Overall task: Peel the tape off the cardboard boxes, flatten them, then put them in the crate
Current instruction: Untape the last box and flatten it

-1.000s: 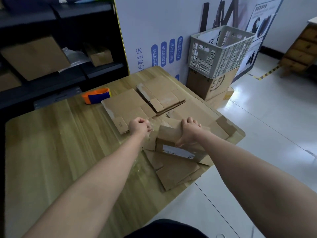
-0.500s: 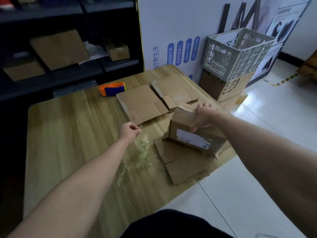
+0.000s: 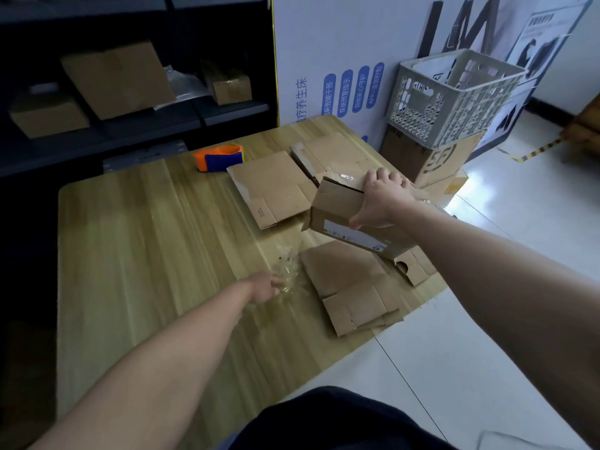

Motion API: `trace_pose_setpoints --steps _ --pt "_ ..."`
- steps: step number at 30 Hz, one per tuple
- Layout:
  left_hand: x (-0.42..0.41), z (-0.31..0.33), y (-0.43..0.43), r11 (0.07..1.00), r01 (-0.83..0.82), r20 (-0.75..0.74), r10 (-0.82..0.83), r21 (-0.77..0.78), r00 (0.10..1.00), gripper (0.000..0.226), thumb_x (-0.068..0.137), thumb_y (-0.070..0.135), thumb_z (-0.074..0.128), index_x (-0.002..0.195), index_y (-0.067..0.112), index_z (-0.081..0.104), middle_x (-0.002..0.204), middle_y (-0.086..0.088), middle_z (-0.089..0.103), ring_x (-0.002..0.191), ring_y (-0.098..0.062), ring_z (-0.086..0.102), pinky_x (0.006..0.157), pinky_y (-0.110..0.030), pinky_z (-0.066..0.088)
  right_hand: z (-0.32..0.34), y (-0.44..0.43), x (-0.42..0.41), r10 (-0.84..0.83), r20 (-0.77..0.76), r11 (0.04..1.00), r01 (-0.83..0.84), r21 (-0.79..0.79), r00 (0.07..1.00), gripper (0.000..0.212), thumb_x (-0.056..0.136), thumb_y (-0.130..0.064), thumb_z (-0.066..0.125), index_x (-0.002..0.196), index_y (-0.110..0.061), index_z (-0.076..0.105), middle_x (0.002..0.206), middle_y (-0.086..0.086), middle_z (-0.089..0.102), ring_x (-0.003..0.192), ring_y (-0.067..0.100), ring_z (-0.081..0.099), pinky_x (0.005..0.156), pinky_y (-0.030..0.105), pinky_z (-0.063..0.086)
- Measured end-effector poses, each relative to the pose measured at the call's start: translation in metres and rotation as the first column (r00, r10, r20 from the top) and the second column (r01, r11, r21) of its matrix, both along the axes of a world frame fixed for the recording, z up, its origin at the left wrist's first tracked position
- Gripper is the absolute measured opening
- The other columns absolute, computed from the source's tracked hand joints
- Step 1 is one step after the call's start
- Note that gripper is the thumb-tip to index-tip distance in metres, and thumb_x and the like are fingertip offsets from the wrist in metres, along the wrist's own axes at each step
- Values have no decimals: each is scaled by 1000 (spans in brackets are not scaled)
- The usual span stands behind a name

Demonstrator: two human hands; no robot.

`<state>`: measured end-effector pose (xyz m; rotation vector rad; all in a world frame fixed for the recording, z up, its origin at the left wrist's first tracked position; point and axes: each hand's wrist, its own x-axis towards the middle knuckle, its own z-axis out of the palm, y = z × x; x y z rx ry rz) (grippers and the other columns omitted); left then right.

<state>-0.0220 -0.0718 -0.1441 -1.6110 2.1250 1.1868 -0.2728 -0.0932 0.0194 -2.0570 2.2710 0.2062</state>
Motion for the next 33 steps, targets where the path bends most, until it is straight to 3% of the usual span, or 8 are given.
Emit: trace_pose_setpoints --steps 5,10,15,18,20,24,28,33 --pt "13 13 -6 936 -308 -230 267 -169 936 23 91 7 54 108 7 70 118 -10 66 111 -22 58 93 -23 40 3 1 21 47 34 997 -45 -60 998 116 55 -55 78 142 -7 20 140 15 29 130 37 27 111 55 22" --pt "27 30 -7 892 -409 -361 324 -190 874 20 82 -3 59 73 14 64 83 -6 67 82 -22 61 71 -25 45 5 -1 41 74 51 993 -69 -99 996 116 56 -54 78 143 -7 18 140 15 30 131 36 26 112 55 20" --pt "30 39 -1 833 -446 -352 330 -327 876 17 83 1 61 92 13 54 103 0 41 84 -16 49 70 -21 41 7 1 55 88 67 988 -78 -130 994 116 55 -54 79 143 -7 18 140 15 30 131 37 26 112 54 19" --pt "29 59 -9 744 -546 -425 382 -386 821 7 88 3 53 91 9 57 107 -7 47 82 -17 49 73 -23 38 9 2 61 109 61 981 -97 -166 992 114 55 -53 78 142 -7 20 139 14 31 130 36 27 112 54 18" --pt "26 79 -15 673 -667 -556 437 -319 707 10 93 18 53 89 11 59 107 -10 55 84 -20 55 75 -27 42 9 3 66 140 58 975 -128 -182 988 113 54 -52 78 141 -8 21 138 12 32 130 35 28 113 55 16" --pt "14 121 -33 656 -701 -716 628 278 304 60 84 63 51 114 12 55 114 -12 61 105 -32 59 93 -48 48 5 7 71 201 48 966 -190 -177 978 112 54 -51 78 141 -9 21 139 9 31 131 32 27 114 57 10" --pt "-7 136 -32 752 -554 -696 610 357 380 75 73 61 67 133 23 41 110 3 52 91 -18 53 70 -41 54 -5 13 61 191 95 976 -179 -123 977 110 53 -54 79 139 -13 24 139 7 32 131 30 27 114 57 10" --pt "-37 118 -27 810 -490 -666 562 322 490 50 79 35 74 123 24 51 113 -1 61 94 -19 58 77 -42 55 -21 21 34 116 133 993 -110 -54 984 113 51 -64 73 141 -16 24 140 7 33 131 30 28 113 53 16"
